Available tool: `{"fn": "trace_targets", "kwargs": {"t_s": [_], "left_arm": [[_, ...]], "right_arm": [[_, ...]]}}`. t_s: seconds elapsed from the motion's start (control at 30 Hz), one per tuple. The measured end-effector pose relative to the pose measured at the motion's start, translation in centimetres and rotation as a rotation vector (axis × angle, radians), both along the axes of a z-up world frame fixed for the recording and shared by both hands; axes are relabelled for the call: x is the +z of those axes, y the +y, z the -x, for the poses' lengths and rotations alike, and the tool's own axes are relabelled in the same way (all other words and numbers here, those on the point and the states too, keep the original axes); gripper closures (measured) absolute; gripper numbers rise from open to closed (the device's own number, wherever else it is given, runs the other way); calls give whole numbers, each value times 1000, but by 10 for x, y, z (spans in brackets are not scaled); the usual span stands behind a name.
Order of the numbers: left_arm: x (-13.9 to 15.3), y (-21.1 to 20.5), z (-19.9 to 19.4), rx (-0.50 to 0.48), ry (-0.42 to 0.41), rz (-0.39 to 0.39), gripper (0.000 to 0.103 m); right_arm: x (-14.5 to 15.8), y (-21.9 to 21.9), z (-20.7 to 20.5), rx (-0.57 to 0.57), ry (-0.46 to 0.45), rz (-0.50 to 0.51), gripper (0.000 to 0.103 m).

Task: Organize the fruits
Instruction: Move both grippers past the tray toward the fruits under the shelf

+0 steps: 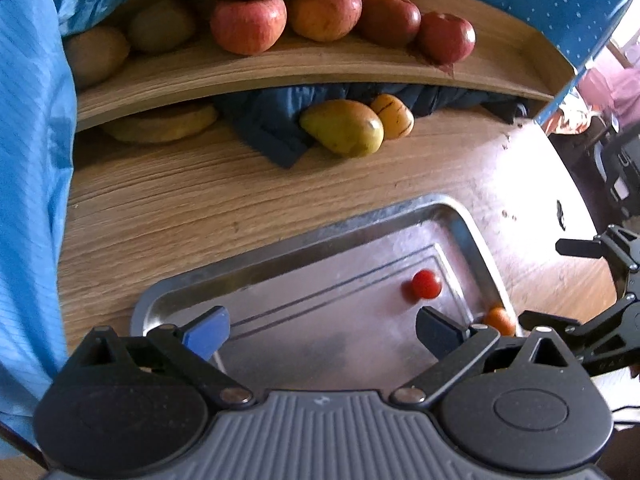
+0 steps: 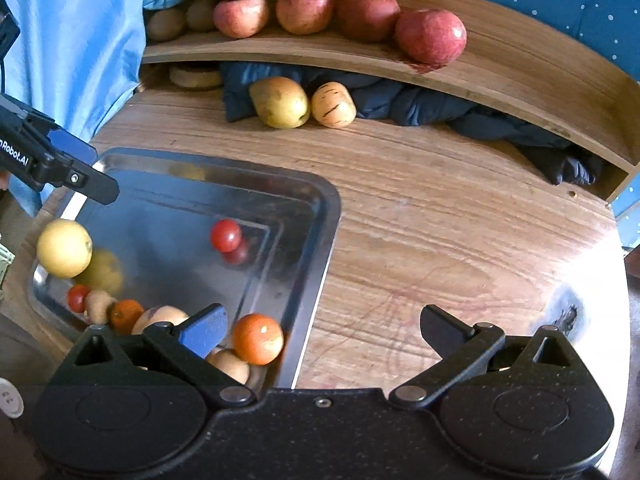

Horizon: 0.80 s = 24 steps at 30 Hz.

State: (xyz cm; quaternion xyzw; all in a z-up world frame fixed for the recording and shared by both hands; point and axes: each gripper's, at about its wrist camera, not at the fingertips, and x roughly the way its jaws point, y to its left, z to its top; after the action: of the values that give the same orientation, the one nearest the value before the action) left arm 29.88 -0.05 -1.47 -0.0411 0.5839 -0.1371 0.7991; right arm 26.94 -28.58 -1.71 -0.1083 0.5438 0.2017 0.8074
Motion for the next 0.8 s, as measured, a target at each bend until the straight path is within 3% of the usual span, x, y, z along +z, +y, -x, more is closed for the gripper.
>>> {"fn": "trace_targets", "kwargs": {"t_s": [0.8], "left_arm": [[-8,-19,-48,-22,6,-49,1]], "right_arm": [[-10,3,-47,-23,-27,-47,1]]}}
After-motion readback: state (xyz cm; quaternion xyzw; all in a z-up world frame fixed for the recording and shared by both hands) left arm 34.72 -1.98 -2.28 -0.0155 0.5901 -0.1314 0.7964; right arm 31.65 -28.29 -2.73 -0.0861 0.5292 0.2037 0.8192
